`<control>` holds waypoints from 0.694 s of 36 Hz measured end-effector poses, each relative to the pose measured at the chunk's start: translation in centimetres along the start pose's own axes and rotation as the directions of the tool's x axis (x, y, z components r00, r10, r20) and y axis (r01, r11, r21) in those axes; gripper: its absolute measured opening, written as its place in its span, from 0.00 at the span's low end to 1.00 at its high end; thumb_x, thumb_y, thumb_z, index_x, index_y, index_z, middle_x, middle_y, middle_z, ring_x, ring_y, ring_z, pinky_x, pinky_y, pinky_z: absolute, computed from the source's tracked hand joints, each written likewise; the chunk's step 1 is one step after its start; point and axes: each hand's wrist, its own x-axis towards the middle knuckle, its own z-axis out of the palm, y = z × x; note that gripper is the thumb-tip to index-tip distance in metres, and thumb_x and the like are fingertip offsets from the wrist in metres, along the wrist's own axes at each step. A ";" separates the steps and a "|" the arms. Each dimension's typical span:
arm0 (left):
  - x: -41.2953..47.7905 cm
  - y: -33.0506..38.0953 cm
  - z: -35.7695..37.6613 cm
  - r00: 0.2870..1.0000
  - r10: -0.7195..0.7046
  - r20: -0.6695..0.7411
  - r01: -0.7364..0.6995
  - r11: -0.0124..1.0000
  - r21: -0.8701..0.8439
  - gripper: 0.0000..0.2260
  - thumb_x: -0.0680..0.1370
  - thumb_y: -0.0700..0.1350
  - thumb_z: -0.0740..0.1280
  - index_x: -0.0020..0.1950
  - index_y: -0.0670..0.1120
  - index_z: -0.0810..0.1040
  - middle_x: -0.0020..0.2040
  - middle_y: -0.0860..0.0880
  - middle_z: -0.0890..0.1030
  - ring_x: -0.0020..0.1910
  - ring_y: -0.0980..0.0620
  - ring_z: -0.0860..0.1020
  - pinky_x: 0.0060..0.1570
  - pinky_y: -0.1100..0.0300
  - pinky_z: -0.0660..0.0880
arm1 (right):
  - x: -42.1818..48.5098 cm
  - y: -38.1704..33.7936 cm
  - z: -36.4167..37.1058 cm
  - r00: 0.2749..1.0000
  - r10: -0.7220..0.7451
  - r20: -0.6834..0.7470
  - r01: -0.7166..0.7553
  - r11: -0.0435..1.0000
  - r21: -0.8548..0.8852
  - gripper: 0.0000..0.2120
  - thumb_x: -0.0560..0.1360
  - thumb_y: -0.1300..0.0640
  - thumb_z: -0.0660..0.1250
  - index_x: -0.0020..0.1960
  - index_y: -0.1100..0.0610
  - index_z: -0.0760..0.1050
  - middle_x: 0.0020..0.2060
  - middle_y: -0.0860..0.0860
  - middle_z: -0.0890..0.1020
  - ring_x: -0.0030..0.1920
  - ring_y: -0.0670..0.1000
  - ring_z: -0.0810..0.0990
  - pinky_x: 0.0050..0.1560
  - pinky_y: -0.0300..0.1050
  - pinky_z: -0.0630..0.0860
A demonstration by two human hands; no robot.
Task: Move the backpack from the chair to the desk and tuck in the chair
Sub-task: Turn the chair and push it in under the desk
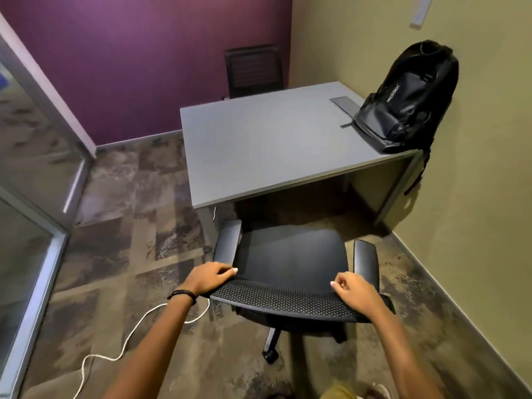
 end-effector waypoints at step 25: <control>-3.1 -0.3 2.6 0.931 -0.091 -0.354 -0.137 0.811 -0.569 0.15 0.78 0.41 0.63 0.35 0.49 0.84 0.40 0.51 0.86 0.46 0.57 0.81 0.53 0.55 0.75 | -2.0 0.3 -0.1 0.993 0.110 -0.030 -0.112 0.993 -0.044 0.25 0.79 0.46 0.55 0.25 0.52 0.62 0.23 0.48 0.69 0.26 0.47 0.68 0.27 0.42 0.60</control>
